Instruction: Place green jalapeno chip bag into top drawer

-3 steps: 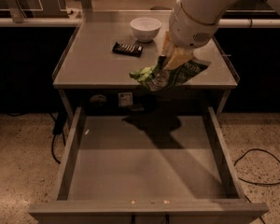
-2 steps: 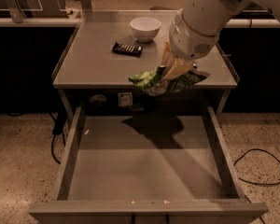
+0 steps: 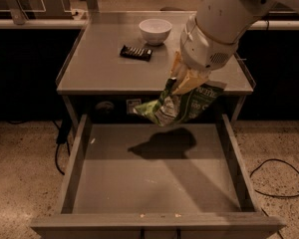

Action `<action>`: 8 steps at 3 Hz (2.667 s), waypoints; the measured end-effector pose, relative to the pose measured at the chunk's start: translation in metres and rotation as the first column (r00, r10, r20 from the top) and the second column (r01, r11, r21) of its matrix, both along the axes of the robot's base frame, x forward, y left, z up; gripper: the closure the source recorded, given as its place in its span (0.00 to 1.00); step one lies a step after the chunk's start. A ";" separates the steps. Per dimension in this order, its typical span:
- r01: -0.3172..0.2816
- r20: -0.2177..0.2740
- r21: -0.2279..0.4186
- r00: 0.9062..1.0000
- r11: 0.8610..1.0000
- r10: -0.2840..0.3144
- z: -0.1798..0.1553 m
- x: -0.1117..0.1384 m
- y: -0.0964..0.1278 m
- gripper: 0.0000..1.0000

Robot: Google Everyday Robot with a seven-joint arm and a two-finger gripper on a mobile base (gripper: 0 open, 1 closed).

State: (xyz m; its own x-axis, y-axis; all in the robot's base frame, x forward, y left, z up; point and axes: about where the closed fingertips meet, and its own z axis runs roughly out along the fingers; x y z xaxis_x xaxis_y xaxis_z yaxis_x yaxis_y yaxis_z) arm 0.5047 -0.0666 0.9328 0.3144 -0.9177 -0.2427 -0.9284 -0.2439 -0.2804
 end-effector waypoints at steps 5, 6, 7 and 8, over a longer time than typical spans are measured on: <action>-0.064 0.068 0.042 0.996 0.997 0.061 -0.057 -0.014 0.017 1.00; -0.073 0.079 0.050 0.994 0.996 0.069 -0.081 -0.011 0.021 1.00; -0.081 0.049 0.068 0.996 0.994 0.078 -0.114 -0.006 0.022 1.00; -0.085 0.020 0.100 0.996 0.991 0.083 -0.150 -0.005 0.021 1.00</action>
Offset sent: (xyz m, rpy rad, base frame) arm -0.0154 0.0249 -0.0213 0.0700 -0.0377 0.1087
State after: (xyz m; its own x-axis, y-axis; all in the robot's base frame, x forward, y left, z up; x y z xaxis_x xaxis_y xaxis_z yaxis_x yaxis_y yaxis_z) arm 0.4996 -0.0457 0.7830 0.3939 -0.8592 -0.3265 -0.9009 -0.2906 -0.3222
